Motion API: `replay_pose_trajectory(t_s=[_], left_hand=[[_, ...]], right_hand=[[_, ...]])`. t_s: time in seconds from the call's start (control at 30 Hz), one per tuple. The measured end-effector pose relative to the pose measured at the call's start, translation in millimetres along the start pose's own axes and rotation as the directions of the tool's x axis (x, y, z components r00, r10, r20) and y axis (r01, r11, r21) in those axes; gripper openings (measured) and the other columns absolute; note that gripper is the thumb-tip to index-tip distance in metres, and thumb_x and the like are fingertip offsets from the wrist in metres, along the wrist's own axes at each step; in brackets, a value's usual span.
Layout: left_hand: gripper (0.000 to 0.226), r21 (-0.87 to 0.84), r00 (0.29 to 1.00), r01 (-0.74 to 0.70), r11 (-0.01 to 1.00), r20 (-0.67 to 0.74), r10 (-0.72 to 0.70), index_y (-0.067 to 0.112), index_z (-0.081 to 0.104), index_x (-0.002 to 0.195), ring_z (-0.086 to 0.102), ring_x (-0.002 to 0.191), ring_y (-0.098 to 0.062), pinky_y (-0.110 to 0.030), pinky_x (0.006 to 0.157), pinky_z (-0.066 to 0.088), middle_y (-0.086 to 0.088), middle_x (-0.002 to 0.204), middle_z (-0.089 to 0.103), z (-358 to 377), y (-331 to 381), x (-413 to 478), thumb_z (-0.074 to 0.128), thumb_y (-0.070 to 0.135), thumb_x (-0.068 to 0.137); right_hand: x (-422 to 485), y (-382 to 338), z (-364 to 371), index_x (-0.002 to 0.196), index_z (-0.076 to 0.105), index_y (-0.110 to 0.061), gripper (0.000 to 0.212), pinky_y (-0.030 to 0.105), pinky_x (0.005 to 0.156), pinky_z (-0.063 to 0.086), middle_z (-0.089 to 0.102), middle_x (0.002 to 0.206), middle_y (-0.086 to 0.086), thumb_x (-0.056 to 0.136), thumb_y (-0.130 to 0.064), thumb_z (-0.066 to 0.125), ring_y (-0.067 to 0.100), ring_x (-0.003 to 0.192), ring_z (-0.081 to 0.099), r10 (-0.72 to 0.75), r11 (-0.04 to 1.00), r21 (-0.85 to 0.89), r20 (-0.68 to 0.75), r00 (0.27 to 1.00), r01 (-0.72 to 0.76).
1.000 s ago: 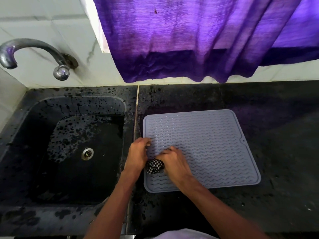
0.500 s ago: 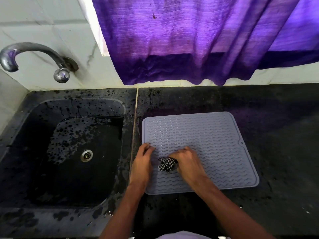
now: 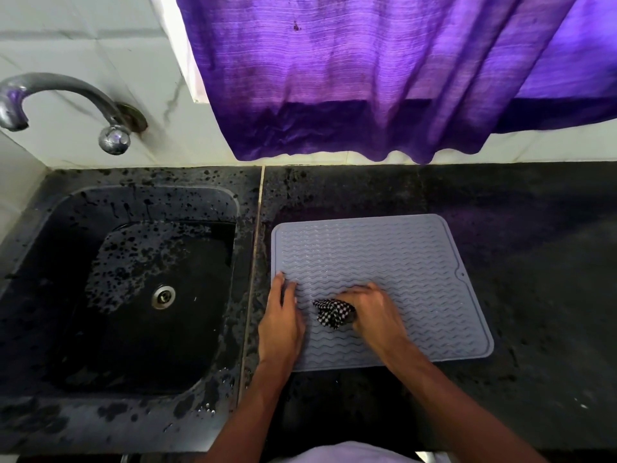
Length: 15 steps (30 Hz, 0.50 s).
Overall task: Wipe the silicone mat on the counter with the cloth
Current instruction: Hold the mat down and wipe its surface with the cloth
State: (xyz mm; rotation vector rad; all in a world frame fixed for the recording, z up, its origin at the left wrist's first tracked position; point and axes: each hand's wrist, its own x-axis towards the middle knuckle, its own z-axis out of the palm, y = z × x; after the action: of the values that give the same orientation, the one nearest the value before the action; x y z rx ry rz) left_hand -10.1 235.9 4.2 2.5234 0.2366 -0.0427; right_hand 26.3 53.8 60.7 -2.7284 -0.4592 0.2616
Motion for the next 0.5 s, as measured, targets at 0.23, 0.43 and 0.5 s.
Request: replay_pose_trajectory(t_s=[0.23, 0.43, 0.5], left_hand=[[0.046, 0.124, 0.999, -0.031, 0.992, -0.033, 0.035, 0.008, 0.044, 0.146, 0.046, 0.138, -0.027, -0.050, 0.089, 0.057, -0.007, 0.165, 0.023, 5.2, -1.5, 1.7, 0.046, 0.021, 0.102], [0.047, 0.007, 0.997, 0.060, 0.998, -0.045, -0.060, 0.011, 0.040, 0.150, 0.038, 0.143, -0.022, -0.048, 0.107, 0.047, 0.003, 0.167, 0.019, 10.0, 10.4, 0.1, 0.042, 0.017, 0.104], [0.046, -0.068, 0.994, 0.086, 0.994, -0.059, -0.090, 0.018, 0.038, 0.152, 0.036, 0.145, -0.017, -0.044, 0.111, 0.042, 0.014, 0.166, 0.017, 11.7, 6.3, 0.2, 0.037, 0.022, 0.106]], right_hand=[[5.9, 4.8, -9.0, 0.096, 0.075, -0.024, 0.043, 0.033, 0.083, 0.050, 0.073, 0.085, 0.000, 0.062, 0.003, 0.076, 0.022, 0.081, 0.060, 0.011, 1.000, -0.001, -0.055, 0.998, -0.011], [-0.7, 21.6, -9.5, 0.096, 0.075, -0.024, 0.048, 0.031, 0.081, 0.050, 0.073, 0.089, -0.003, 0.059, 0.007, 0.072, 0.022, 0.085, 0.060, 0.037, 0.999, 0.016, -0.059, 0.998, -0.036], [-4.6, 24.1, -8.0, 0.096, 0.075, -0.025, 0.051, 0.028, 0.080, 0.048, 0.073, 0.087, -0.006, 0.056, 0.006, 0.076, 0.019, 0.081, 0.060, 0.036, 0.999, 0.016, -0.072, 0.997, -0.035]])
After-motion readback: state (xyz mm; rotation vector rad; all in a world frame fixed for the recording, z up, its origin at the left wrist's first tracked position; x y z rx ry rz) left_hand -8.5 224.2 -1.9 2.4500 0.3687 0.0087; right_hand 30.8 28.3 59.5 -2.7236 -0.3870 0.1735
